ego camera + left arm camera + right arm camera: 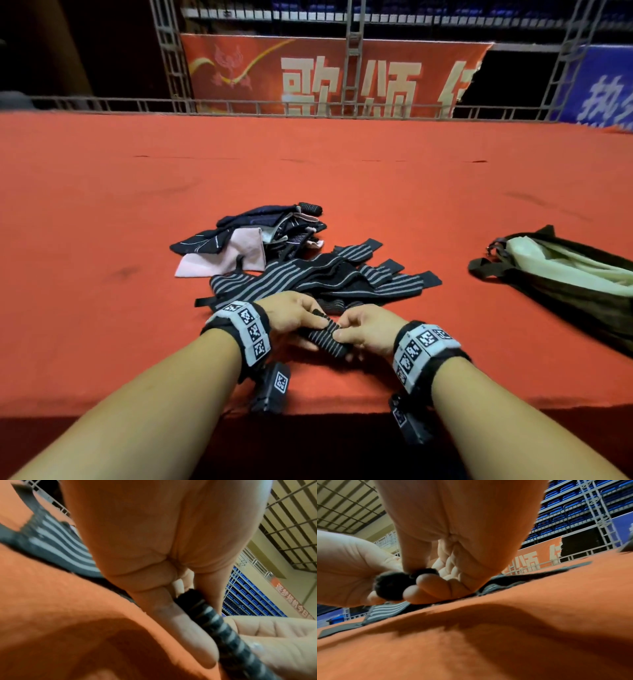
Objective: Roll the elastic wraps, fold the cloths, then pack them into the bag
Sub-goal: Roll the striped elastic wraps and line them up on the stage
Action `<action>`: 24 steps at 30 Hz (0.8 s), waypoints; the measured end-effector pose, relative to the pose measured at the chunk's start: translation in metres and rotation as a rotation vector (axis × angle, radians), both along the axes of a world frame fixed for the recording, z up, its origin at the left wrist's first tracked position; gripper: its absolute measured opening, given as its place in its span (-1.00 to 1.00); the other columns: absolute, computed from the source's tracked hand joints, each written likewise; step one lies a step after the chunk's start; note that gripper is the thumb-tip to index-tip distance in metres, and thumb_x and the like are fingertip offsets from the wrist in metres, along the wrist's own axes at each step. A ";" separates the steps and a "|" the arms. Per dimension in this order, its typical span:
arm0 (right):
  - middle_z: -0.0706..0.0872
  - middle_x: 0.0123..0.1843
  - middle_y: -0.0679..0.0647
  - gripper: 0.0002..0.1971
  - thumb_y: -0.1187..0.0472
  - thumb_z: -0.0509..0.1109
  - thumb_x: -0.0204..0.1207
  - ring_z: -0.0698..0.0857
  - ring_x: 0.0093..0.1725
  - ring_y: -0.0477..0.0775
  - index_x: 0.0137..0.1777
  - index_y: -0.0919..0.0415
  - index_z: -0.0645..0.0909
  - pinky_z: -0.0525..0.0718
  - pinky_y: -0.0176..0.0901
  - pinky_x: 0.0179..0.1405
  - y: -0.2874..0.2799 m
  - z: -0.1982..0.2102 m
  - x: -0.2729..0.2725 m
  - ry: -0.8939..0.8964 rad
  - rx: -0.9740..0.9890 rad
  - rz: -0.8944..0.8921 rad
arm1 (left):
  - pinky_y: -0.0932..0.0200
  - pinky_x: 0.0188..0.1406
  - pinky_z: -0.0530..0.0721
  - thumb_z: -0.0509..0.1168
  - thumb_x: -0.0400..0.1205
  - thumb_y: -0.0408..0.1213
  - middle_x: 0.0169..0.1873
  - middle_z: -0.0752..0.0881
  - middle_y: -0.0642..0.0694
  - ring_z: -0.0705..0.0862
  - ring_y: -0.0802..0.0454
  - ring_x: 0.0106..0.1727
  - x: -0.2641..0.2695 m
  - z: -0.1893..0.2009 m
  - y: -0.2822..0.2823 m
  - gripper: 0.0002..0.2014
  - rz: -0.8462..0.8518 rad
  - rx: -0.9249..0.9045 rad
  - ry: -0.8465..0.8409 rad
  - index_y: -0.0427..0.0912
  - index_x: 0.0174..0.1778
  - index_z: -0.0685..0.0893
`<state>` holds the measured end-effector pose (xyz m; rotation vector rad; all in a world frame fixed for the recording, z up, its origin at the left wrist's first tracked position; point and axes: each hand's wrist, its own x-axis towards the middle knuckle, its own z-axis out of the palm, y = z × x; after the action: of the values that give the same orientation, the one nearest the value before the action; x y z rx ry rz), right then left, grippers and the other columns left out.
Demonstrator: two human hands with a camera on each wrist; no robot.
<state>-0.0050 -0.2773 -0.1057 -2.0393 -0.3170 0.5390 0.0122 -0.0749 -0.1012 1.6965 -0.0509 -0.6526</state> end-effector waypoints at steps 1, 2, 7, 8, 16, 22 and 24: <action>0.78 -0.39 0.06 -0.90 0.34 0.43 0.61 0.74 -0.44 0.03 -0.14 0.23 0.61 0.65 -0.19 -0.48 0.011 -0.001 0.002 -0.016 -0.001 -0.007 | 0.14 -0.36 0.82 0.42 0.66 -0.44 -0.19 0.74 -0.23 0.77 -0.04 -0.19 -0.001 0.001 0.009 -0.92 0.018 0.019 -0.008 -0.25 -0.13 0.69; 0.77 -0.41 0.09 -0.91 0.35 0.43 0.60 0.73 -0.47 0.04 -0.12 0.26 0.59 0.65 -0.19 -0.50 0.021 -0.003 0.004 -0.024 0.017 -0.030 | 0.16 -0.39 0.80 0.44 0.64 -0.42 -0.18 0.74 -0.24 0.77 -0.03 -0.20 -0.001 0.001 0.017 -0.94 0.050 0.030 -0.017 -0.25 -0.12 0.70; 0.74 -0.40 0.27 -0.89 0.36 0.38 0.66 0.71 -0.55 0.07 -0.11 0.28 0.56 0.63 -0.19 -0.62 0.073 -0.017 0.003 0.099 0.187 -0.122 | 0.11 -0.45 0.79 0.50 0.58 -0.48 -0.35 0.71 -0.17 0.73 0.02 -0.42 -0.004 -0.004 0.060 -0.78 0.239 0.013 -0.028 -0.20 -0.10 0.57; 0.77 -0.33 0.31 -0.90 0.32 0.37 0.68 0.74 -0.50 0.09 -0.08 0.30 0.60 0.67 -0.17 -0.61 0.079 -0.019 0.002 0.140 0.176 -0.097 | 0.09 -0.45 0.78 0.50 0.58 -0.50 -0.36 0.69 -0.16 0.70 0.04 -0.45 -0.006 -0.006 0.065 -0.76 0.229 0.051 -0.051 -0.20 -0.07 0.56; 0.83 -0.27 0.08 -0.85 0.17 0.37 0.50 0.80 -0.26 0.16 -0.20 0.16 0.75 0.75 -0.08 -0.22 0.045 -0.008 0.029 -0.205 -0.309 -0.365 | 0.10 0.04 0.79 0.56 0.55 -0.41 0.06 0.80 -0.11 0.77 -0.01 0.00 0.007 -0.015 0.059 -0.64 0.102 0.274 -0.228 -0.21 0.27 0.76; 0.79 0.02 -0.01 -0.86 0.23 0.44 0.48 0.75 0.07 0.09 -0.02 -0.01 0.71 0.69 -0.15 0.11 0.010 -0.001 0.039 -0.209 -0.508 -0.463 | 0.14 -0.45 0.67 0.61 0.48 -0.34 -0.11 0.74 -0.17 0.66 0.01 -0.36 0.024 -0.015 0.041 -0.67 0.179 0.325 -0.281 -0.13 0.12 0.70; 0.80 0.06 -0.05 -0.81 0.20 0.48 0.47 0.75 0.09 0.04 0.04 -0.06 0.74 0.69 -0.19 0.15 0.009 -0.001 0.041 -0.209 -0.515 -0.411 | 0.21 -0.53 0.58 0.56 0.52 -0.41 -0.14 0.68 -0.13 0.60 0.08 -0.41 0.027 -0.014 0.037 -0.72 0.188 0.292 -0.282 -0.12 0.05 0.65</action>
<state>0.0357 -0.2681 -0.1068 -2.5772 0.1416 0.1555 0.0394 -0.0377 -0.1148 2.0381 0.0054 -0.2862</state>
